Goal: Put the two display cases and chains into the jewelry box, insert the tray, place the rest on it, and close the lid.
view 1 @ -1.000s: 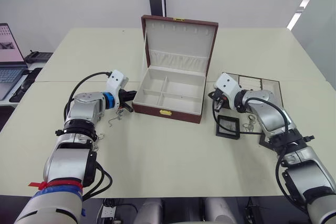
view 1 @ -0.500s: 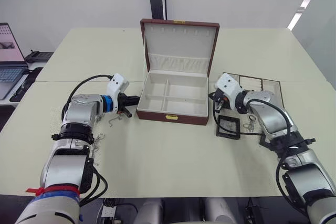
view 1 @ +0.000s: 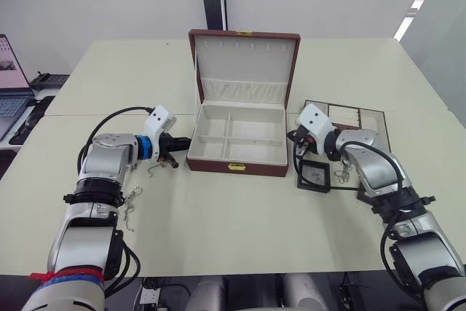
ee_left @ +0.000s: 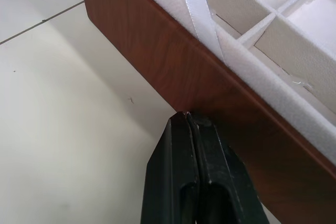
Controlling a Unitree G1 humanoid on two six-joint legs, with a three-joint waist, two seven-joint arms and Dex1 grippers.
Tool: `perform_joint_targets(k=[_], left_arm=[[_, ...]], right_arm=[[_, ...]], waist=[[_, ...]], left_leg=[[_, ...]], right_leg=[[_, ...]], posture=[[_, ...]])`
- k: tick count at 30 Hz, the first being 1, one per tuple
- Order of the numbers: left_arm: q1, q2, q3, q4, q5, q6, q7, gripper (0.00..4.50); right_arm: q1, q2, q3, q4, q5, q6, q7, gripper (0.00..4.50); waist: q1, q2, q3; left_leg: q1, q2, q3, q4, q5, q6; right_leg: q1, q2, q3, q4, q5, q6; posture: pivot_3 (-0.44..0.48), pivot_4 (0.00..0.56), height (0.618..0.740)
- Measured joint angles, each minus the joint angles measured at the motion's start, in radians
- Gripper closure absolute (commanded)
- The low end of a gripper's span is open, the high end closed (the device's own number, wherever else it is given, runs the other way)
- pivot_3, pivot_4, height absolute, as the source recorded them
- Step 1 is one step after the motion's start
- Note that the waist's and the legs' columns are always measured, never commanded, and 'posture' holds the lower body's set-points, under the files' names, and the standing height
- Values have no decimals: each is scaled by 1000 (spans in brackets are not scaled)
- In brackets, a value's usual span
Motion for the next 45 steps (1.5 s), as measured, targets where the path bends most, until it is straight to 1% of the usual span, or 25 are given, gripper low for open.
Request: perform_joint_targets(k=[8,16,31,39,45], left_arm=[[40,23,17,-63,-7,45,-3,4500],[86,24,34,-134,-20,93,-3,4500],[91,27,45,-135,-20,87,5,4500],[91,25,45,-128,-25,65,20,4500],[86,25,48,-115,-56,47,27,4500]], right_arm=[[-7,32,2,5,-25,-3,0,4479],[-9,36,1,6,-30,-3,14,4479],[-13,35,-3,15,-35,-9,15,4479],[-12,13,-8,0,-27,7,16,4479],[-12,-9,-9,-21,-24,6,17,4479]], waist=[[-15,0,0],[-16,0,0],[-15,0,0],[-13,0,0],[-13,0,0]], left_leg=[[0,0,0,0,0,0],[0,1,0,0,0,0],[0,1,-1,0,0,0],[0,0,-1,1,0,0],[0,0,-1,1,0,0]], right_leg=[[-2,0,1,5,0,0],[-3,0,1,5,0,0],[-3,0,2,6,0,0],[-3,0,2,6,0,0],[-3,-1,2,6,0,0]], posture=[[0,150,740],[0,150,740],[0,150,740],[0,150,740],[0,150,740]])
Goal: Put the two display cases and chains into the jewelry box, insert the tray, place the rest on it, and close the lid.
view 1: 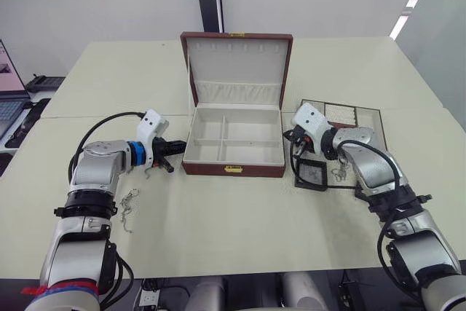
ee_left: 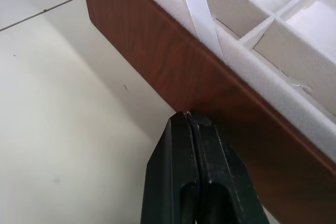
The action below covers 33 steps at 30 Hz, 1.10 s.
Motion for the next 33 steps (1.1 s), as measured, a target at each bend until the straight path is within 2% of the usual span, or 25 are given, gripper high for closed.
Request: perform_joint_targets(k=[11,18,24,31,33], left_arm=[[2,23,10,-1,-39,0,24,4500],[46,108,123,-5,-115,2,25,4500],[170,257,257,-23,-169,-6,-6,4500],[353,364,371,28,-177,-104,0,4500],[408,384,399,62,-176,-121,5,4136]], right_arm=[[52,-80,-32,-110,33,23,4,4479],[168,-197,-155,-257,104,2,44,4479],[418,-308,-390,-420,210,-29,91,4479],[735,-386,-723,-508,276,-91,166,4479],[819,-388,-803,-510,277,-122,193,4500]], waist=[[1,0,0],[3,0,0],[6,0,0],[27,0,0],[30,0,0]], left_leg=[[0,0,0,0,0,0],[0,1,-1,0,0,0],[1,1,-1,-1,0,0],[2,1,2,-1,-1,2],[2,1,5,-1,-2,4]], right_leg=[[0,0,0,0,0,0],[0,0,0,0,0,0],[1,-1,0,-1,0,0],[2,0,1,-2,0,0],[3,0,1,-3,0,0]], posture=[[0,150,740],[0,150,740],[0,150,740],[0,150,740],[0,150,740]])
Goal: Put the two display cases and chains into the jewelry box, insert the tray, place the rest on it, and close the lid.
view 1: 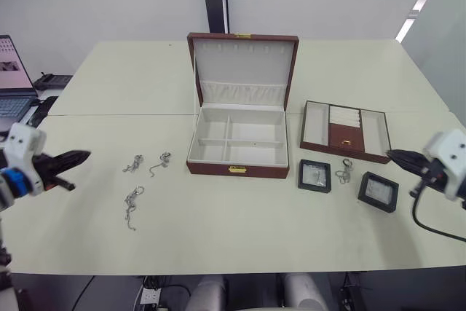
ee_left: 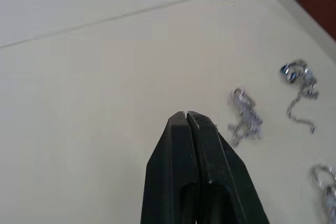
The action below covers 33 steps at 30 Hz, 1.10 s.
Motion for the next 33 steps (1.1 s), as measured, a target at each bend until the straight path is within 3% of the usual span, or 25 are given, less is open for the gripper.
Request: perform_joint_targets(k=[7,10,14,24,33], left_arm=[[199,21,47,40,-7,10,-31,2042],[232,24,49,35,-12,33,-37,1099],[250,26,58,14,-29,43,-37,0],[257,26,58,-44,-48,67,-37,0],[247,26,57,-111,-58,101,-41,0]], right_arm=[[235,-46,-197,100,-2,-149,145,4500],[288,-79,-241,176,8,-160,203,3949],[339,-97,-273,210,46,-130,269,2975],[350,-97,-271,203,66,-124,263,23],[345,-97,-266,201,72,-120,256,23]], waist=[[5,0,0],[9,-1,0],[13,-1,0],[18,-1,0],[19,-1,0]], left_leg=[[6,1,5,-1,-3,5],[16,2,8,-7,-4,6],[20,3,13,-13,-4,6],[22,3,16,-14,-4,6],[22,4,17,-15,-4,6]], right_leg=[[7,0,1,-3,0,0],[16,1,3,-7,0,0],[14,1,9,-8,0,0],[13,2,13,-8,0,0],[12,2,15,-8,0,0]], posture=[[0,150,740],[0,150,740],[0,150,740],[0,150,740],[0,150,740]])
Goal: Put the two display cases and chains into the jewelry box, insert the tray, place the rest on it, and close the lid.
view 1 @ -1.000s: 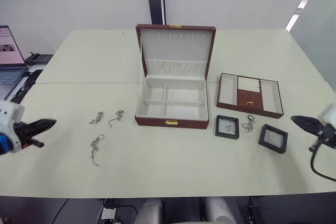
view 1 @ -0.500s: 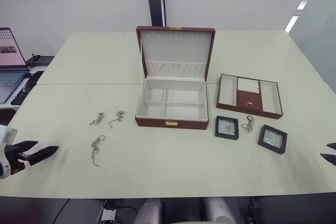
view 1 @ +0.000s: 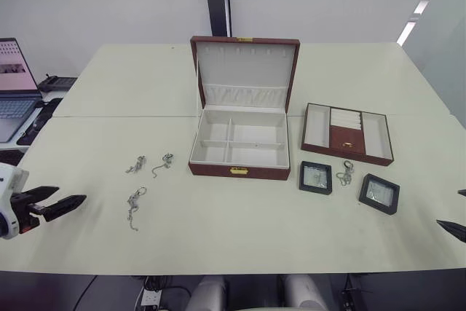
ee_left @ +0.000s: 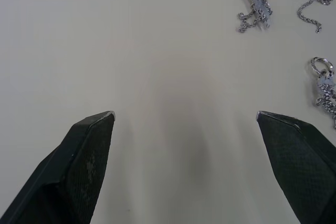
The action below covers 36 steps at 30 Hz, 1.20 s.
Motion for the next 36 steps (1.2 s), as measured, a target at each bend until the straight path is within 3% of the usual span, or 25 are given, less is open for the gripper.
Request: perform_joint_targets(k=[10,15,19,27,36], left_arm=[[132,-18,56,-114,-38,33,13,0],[241,-45,131,-174,-52,51,34,0],[325,-85,185,-227,-63,63,55,0],[386,-109,228,-293,-74,69,74,0],[365,-120,230,-340,-94,88,84,0]], right_arm=[[-230,-111,109,-107,122,132,-11,23],[-428,-179,256,-167,238,223,-15,23],[-657,-188,454,-219,320,274,-24,23],[-1053,-34,770,-247,418,399,-80,23],[-1155,81,852,-275,480,507,-163,23]], waist=[[-4,0,0],[0,0,1],[1,0,1],[6,-1,1],[4,-1,1]], left_leg=[[1,9,1,-1,0,0],[1,11,2,-1,-1,0],[1,12,1,-1,-1,0],[-4,12,-2,0,-1,-1],[-5,12,-1,0,-1,-1]], right_leg=[[-1,2,3,0,0,0],[-1,2,3,-1,0,0],[-1,3,3,-2,1,-1],[-5,3,1,-3,1,-1],[-8,3,2,-2,1,-2]], posture=[[0,150,740],[0,150,740],[0,150,740],[0,150,740],[0,150,740]])
